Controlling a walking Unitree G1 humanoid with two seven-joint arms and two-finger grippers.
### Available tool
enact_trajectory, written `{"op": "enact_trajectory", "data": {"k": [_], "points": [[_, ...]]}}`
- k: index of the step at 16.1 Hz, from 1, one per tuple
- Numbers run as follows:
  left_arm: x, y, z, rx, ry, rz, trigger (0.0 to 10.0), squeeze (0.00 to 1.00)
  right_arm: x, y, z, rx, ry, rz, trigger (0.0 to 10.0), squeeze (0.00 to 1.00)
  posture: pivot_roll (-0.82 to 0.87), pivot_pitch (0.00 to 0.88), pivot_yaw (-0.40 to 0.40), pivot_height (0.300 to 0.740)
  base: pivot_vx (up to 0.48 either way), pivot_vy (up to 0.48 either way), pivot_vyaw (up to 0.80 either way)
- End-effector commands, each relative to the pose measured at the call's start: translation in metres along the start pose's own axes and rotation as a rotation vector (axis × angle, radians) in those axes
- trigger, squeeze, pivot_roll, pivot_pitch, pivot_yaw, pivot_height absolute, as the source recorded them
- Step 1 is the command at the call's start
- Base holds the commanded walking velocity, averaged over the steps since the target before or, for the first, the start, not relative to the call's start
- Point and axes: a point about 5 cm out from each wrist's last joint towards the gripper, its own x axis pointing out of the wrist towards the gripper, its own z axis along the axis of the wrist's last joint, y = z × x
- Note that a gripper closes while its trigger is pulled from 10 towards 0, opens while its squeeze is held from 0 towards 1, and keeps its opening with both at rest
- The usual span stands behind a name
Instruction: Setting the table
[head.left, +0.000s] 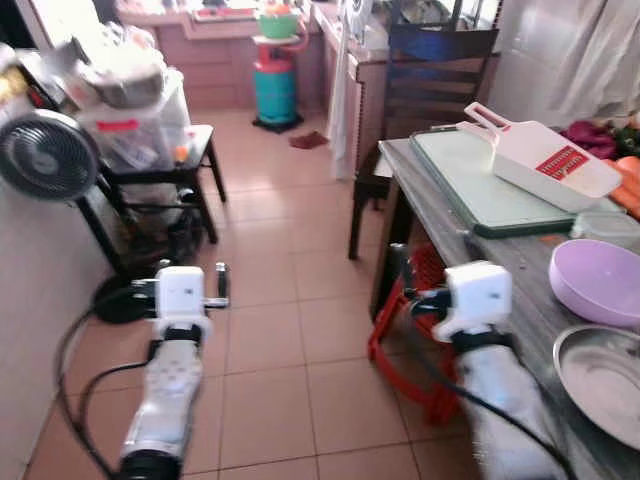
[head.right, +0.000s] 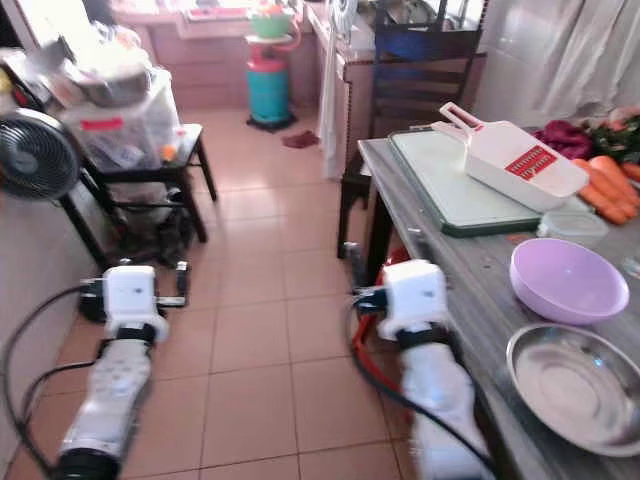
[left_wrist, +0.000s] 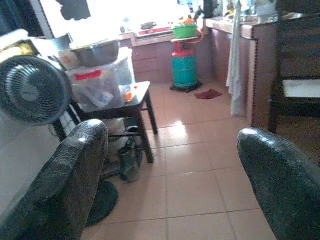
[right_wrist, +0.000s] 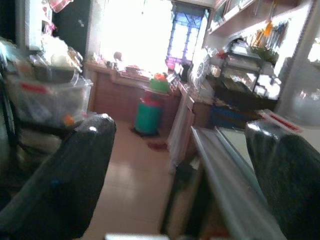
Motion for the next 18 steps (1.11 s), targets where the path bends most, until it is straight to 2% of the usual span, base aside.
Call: {"op": "enact_trajectory", "data": {"k": [1, 10, 15, 18], "points": [[0.0024, -0.0021, 0.0029, 0.000, -0.009, 0.000, 10.0, 0.00, 0.0007, -0.0037, 0.0018, -0.008, -0.008, 0.001, 10.0, 0.00, 0.03, 0.000, 0.043, 0.740, 0.000, 0.352, 0.00], [0.0041, -0.0035, 0.0029, 0.006, -0.008, -0.002, 10.0, 0.00, 0.0002, 0.0016, 0.0015, 0.002, -0.015, 0.029, 10.0, 0.00, 0.03, 0.000, 0.047, 0.740, 0.000, 0.372, 0.00], [0.0044, -0.0027, 0.0023, 0.010, -0.006, -0.001, 10.0, 0.00, -0.0001, 0.0035, -0.0002, 0.013, -0.012, 0.040, 10.0, 0.00, 0.03, 0.000, 0.049, 0.740, 0.000, 0.426, 0.76], [0.0048, -0.0031, 0.0016, 0.006, -0.001, -0.001, 10.0, 0.00, -0.0008, 0.0040, -0.0013, 0.015, -0.009, 0.042, 10.0, 0.00, 0.03, 0.000, 0.051, 0.740, 0.000, 0.384, 0.32]]}}
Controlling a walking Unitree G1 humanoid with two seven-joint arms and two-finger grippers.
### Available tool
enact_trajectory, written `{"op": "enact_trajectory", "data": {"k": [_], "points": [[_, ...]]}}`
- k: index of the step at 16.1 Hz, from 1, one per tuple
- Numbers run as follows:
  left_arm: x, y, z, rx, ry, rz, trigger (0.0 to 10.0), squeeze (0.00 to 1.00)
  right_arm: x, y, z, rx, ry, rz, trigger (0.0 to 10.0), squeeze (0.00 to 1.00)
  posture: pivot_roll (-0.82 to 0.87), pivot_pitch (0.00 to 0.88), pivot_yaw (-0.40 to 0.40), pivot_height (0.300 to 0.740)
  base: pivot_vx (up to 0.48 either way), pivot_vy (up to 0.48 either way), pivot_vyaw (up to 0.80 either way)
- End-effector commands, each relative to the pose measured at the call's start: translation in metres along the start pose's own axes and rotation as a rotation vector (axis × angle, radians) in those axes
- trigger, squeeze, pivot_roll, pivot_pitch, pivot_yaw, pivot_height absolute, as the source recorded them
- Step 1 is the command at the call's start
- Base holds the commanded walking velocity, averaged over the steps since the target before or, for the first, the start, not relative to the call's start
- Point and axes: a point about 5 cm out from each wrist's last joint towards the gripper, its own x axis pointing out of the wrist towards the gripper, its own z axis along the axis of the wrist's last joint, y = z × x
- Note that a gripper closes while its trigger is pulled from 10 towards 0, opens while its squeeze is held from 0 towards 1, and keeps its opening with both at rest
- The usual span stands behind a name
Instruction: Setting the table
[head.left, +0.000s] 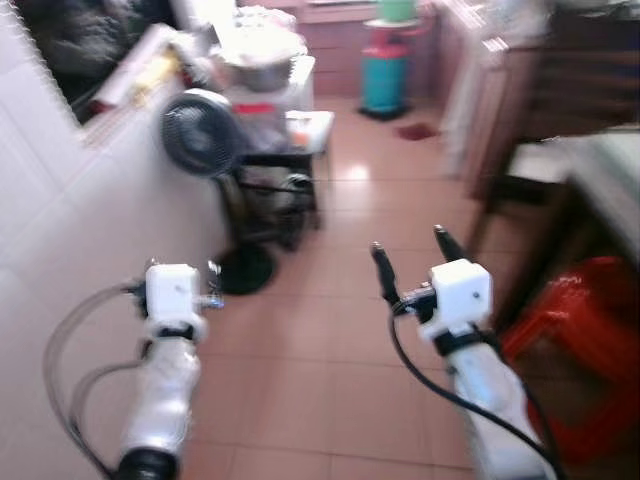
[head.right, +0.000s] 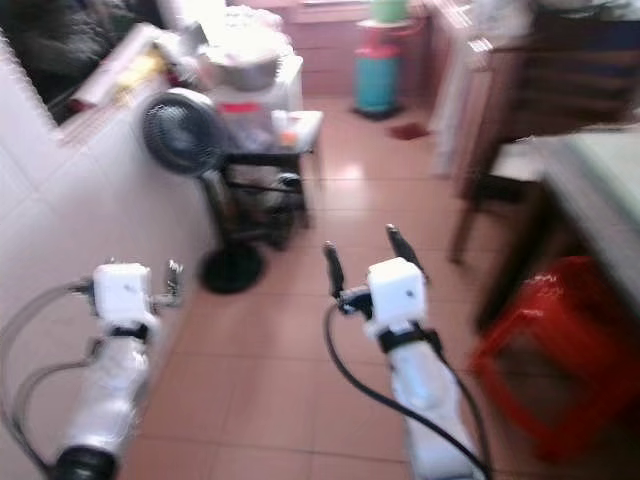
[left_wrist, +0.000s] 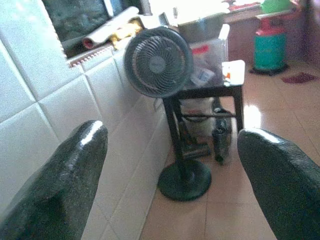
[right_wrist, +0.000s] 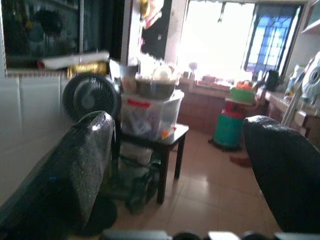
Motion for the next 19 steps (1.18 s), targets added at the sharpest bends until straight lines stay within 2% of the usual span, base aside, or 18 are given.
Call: {"op": "enact_trajectory", "data": {"k": [1, 5, 7, 12, 17, 19], "points": [[0.004, 0.005, 0.004, 0.011, -0.015, 0.004, 10.0, 0.00, 0.002, 0.001, 0.006, 0.010, -0.026, 0.005, 10.0, 0.00, 0.03, 0.000, 0.051, 0.740, 0.000, 0.000, 0.00], [0.005, -0.003, 0.004, -0.045, -0.012, -0.071, 10.0, 0.00, 0.003, 0.002, 0.005, 0.013, -0.024, 0.004, 10.0, 0.00, 0.03, 0.000, 0.051, 0.740, 0.000, 0.000, 0.00], [0.007, -0.004, 0.005, -0.073, 0.000, -0.072, 10.0, 0.00, 0.004, 0.000, 0.004, 0.029, -0.022, -0.013, 10.0, 0.00, 0.03, 0.000, 0.052, 0.740, 0.000, 0.000, 0.00], [0.006, -0.012, 0.007, -0.114, -0.018, -0.179, 10.0, 0.00, 0.005, 0.002, 0.004, 0.036, -0.024, -0.010, 10.0, 0.00, 0.03, 0.000, 0.055, 0.740, 0.000, 0.000, 0.00], [0.004, -0.014, 0.007, -0.130, -0.023, -0.206, 10.0, 0.00, 0.004, 0.001, 0.002, 0.038, -0.010, -0.011, 10.0, 0.00, 0.03, 0.000, 0.052, 0.740, 0.327, 0.000, 0.00], [0.003, -0.016, 0.008, -0.133, -0.028, -0.221, 10.0, 0.00, 0.004, 0.001, 0.001, 0.043, -0.012, -0.016, 10.0, 0.00, 0.03, 0.000, 0.051, 0.740, 0.392, 0.259, 0.00]]}}
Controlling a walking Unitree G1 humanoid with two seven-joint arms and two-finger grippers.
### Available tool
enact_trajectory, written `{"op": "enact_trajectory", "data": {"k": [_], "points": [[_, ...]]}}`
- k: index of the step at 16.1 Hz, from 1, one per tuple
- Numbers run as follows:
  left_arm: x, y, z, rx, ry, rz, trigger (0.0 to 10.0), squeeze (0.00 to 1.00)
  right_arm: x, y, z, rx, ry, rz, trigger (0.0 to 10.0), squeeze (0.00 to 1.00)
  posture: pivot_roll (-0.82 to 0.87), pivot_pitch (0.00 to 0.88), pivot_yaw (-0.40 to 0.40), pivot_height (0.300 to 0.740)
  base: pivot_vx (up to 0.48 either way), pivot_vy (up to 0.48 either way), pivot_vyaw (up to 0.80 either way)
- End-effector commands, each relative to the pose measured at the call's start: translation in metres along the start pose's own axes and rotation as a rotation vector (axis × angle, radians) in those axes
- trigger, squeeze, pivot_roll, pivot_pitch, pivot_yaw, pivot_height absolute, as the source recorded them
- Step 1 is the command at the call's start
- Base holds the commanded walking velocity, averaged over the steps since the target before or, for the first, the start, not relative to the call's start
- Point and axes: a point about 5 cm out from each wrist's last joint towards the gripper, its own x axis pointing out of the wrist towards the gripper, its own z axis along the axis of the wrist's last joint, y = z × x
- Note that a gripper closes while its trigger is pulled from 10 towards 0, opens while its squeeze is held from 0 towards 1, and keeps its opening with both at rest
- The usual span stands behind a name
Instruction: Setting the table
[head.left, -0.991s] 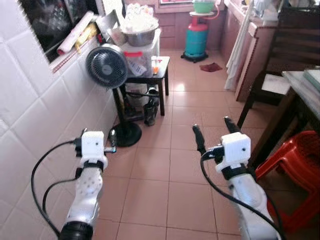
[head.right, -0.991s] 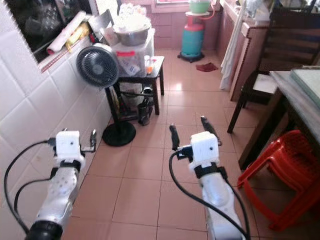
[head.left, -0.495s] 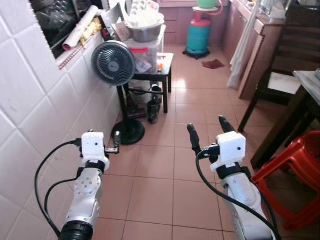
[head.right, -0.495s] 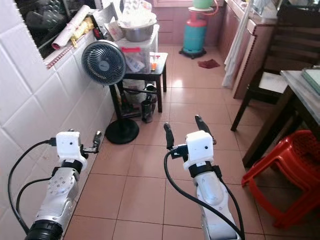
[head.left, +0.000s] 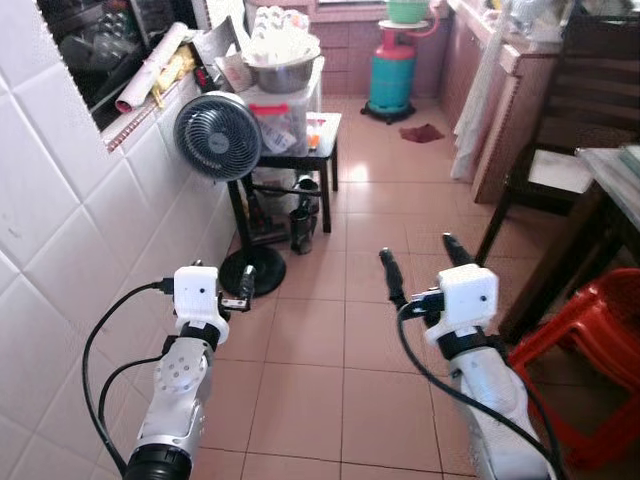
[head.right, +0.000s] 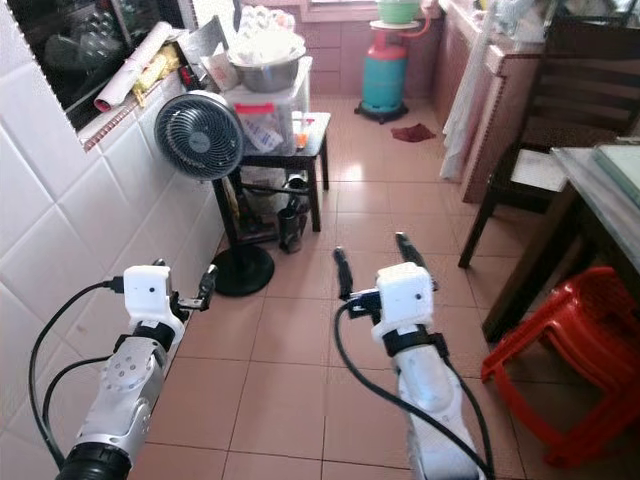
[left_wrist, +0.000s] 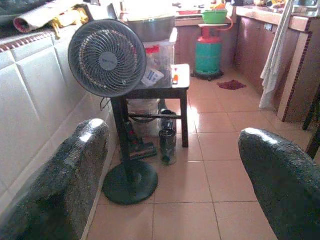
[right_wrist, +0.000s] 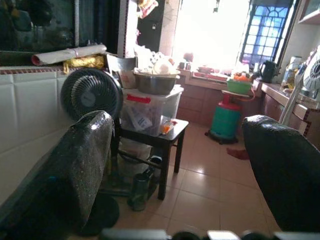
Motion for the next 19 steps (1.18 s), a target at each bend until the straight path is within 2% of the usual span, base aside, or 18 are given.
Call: {"op": "enact_trajectory", "data": {"k": [1, 4, 9, 11, 13, 19], "points": [[-0.001, 0.005, 0.002, 0.002, -0.012, 0.011, 10.0, 0.00, 0.002, 0.004, 0.001, 0.019, -0.005, 0.011, 10.0, 0.00, 0.03, 0.000, 0.051, 0.740, 0.398, 0.270, 0.00], [-0.001, 0.004, 0.002, -0.005, -0.013, 0.004, 10.0, 0.00, 0.002, 0.004, 0.000, 0.021, 0.004, 0.006, 10.0, 0.00, 0.03, 0.000, 0.053, 0.740, 0.399, 0.265, 0.00], [-0.001, 0.001, 0.000, -0.020, 0.002, -0.001, 10.0, 0.00, 0.001, 0.003, -0.001, 0.020, 0.009, 0.002, 10.0, 0.00, 0.03, 0.000, 0.052, 0.740, 0.403, 0.212, -0.42], [-0.001, -0.004, -0.003, -0.047, 0.019, -0.004, 10.0, 0.00, 0.001, 0.003, -0.002, 0.019, 0.013, 0.004, 10.0, 0.00, 0.03, 0.000, 0.049, 0.740, 0.000, 0.000, 0.00], [-0.002, -0.006, -0.004, -0.040, 0.021, -0.014, 10.0, 0.00, 0.001, 0.004, -0.002, 0.015, 0.017, 0.010, 10.0, 0.00, 0.02, 0.000, 0.048, 0.740, 0.000, 0.000, 0.00], [0.000, -0.007, -0.003, -0.043, 0.013, -0.025, 10.0, 0.00, 0.002, 0.004, -0.002, 0.008, 0.020, 0.008, 10.0, 0.00, 0.02, 0.000, 0.049, 0.740, 0.000, -0.412, 0.00]]}}
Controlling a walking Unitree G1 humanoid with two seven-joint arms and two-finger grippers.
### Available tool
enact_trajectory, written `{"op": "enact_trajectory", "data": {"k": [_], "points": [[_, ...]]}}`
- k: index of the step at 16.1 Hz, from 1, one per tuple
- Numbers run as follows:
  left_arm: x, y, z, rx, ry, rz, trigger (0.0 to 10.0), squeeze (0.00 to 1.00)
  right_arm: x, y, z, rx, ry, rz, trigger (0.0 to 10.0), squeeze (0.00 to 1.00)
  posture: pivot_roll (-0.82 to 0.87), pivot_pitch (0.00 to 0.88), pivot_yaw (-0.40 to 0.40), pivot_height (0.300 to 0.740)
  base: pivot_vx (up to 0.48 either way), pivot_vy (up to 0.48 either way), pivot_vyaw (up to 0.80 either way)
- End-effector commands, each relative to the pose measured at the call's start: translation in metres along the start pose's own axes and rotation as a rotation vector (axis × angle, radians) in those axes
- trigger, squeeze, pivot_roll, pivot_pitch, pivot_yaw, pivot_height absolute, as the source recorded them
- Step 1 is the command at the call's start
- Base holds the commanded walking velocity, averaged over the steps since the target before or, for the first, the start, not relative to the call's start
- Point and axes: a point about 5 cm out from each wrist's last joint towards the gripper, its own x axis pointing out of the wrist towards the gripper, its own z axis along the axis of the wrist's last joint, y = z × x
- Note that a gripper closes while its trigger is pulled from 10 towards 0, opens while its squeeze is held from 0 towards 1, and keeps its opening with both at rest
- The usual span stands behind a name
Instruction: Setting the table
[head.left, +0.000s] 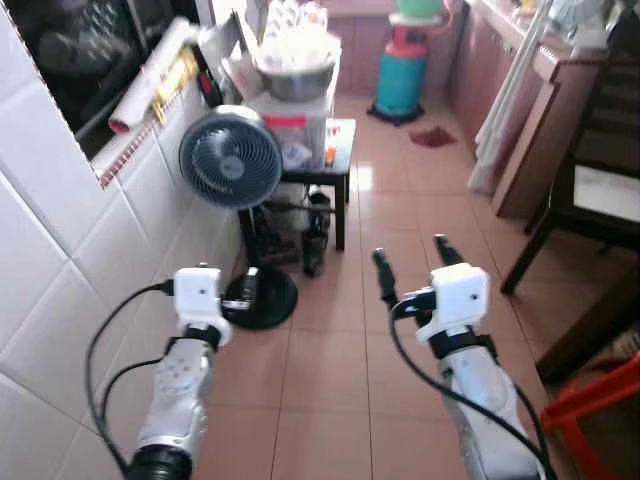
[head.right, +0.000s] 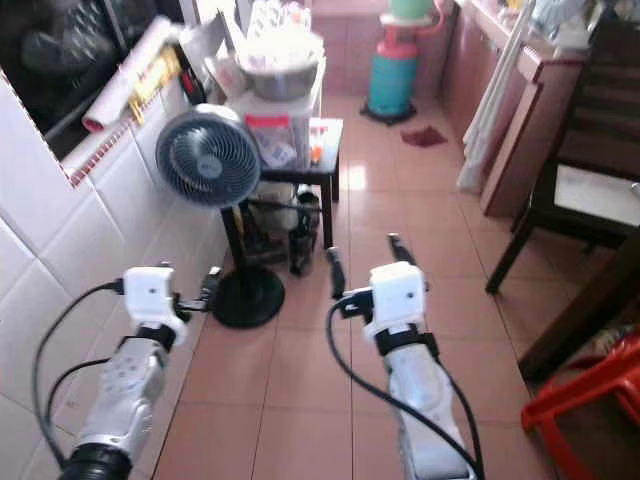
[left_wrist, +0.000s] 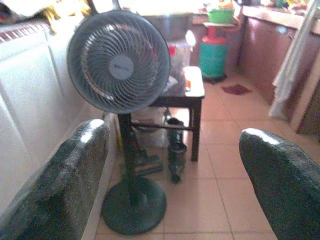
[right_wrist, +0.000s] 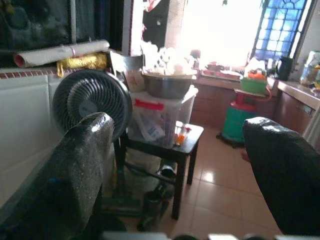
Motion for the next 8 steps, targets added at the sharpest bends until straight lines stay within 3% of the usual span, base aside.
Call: {"op": "enact_trajectory", "data": {"k": [1, 3, 8], "points": [[0.0019, -0.0074, 0.0006, -0.005, -0.002, -0.024, 10.0, 0.00, -0.0005, -0.0056, -0.0004, -0.015, 0.006, -0.013, 10.0, 0.00, 0.02, 0.000, 0.049, 0.740, 0.000, -0.465, 0.00], [0.0020, -0.0075, 0.0008, -0.006, -0.002, -0.023, 10.0, 0.00, -0.0003, -0.0061, -0.0005, -0.015, 0.006, -0.015, 10.0, 0.00, 0.02, 0.000, 0.049, 0.740, 0.000, -0.465, 0.00], [0.0016, -0.0070, 0.0002, -0.008, 0.001, -0.030, 10.0, 0.00, -0.0006, -0.0054, -0.0015, -0.009, 0.011, -0.016, 10.0, 0.00, 0.02, 0.000, 0.050, 0.740, 0.000, 0.000, 0.00]]}}
